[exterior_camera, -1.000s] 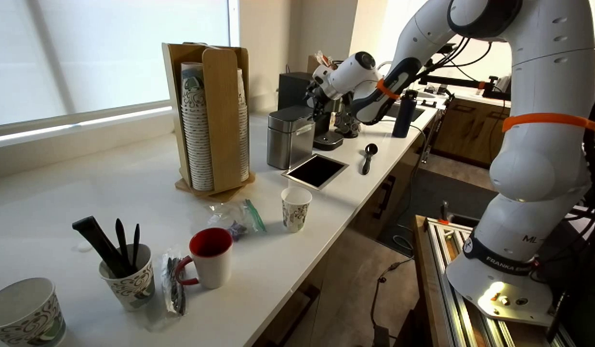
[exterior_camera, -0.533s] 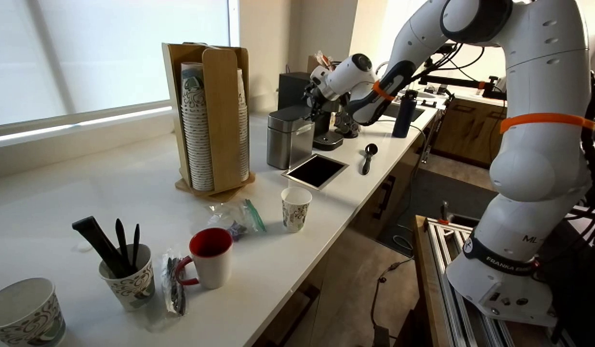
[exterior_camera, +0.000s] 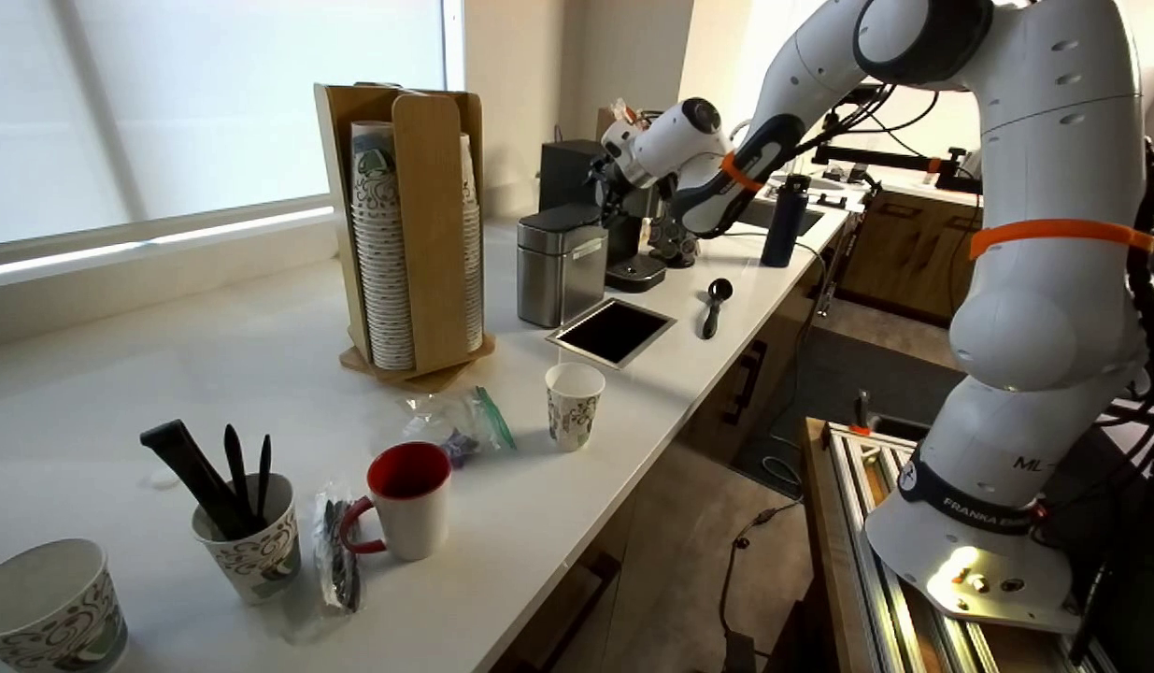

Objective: Open the lid of the bin

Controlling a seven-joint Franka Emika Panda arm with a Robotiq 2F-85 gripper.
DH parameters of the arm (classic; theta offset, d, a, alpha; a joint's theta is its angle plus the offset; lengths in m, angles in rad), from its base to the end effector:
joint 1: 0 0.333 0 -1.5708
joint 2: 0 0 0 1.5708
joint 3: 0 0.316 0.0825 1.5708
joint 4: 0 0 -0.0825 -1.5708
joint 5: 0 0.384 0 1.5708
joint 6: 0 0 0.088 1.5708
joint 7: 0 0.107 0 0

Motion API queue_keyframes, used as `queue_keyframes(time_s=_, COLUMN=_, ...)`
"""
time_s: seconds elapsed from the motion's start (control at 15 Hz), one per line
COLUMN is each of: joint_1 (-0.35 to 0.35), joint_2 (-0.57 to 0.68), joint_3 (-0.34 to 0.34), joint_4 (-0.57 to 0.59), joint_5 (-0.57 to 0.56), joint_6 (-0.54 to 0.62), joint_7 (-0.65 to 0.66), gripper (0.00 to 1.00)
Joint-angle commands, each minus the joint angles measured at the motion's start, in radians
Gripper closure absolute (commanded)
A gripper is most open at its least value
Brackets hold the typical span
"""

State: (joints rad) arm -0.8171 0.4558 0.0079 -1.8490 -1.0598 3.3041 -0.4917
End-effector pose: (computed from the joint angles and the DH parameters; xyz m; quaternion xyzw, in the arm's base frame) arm 0.5177 -0.4122 0.3614 0.8236 0.3502 0.2291 0.3829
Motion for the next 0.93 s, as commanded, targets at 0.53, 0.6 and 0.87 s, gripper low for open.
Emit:
queue_keyframes(time_s=0.53, joint_1=-0.008, joint_2=0.046, joint_3=0.031, joint_4=0.144, joint_5=0.028, joint_6=-0.009, joint_7=-0.002, gripper=0.00)
queue_keyframes(time_s=0.6, joint_1=-0.009, joint_2=0.059, joint_3=0.042, joint_4=0.167, joint_5=0.033, joint_6=-0.019, joint_7=-0.005, gripper=0.00)
queue_keyframes(time_s=0.87, joint_1=-0.025, joint_2=0.117, joint_3=0.102, joint_4=0.268, joint_5=0.069, joint_6=-0.080, joint_7=-0.024, gripper=0.00)
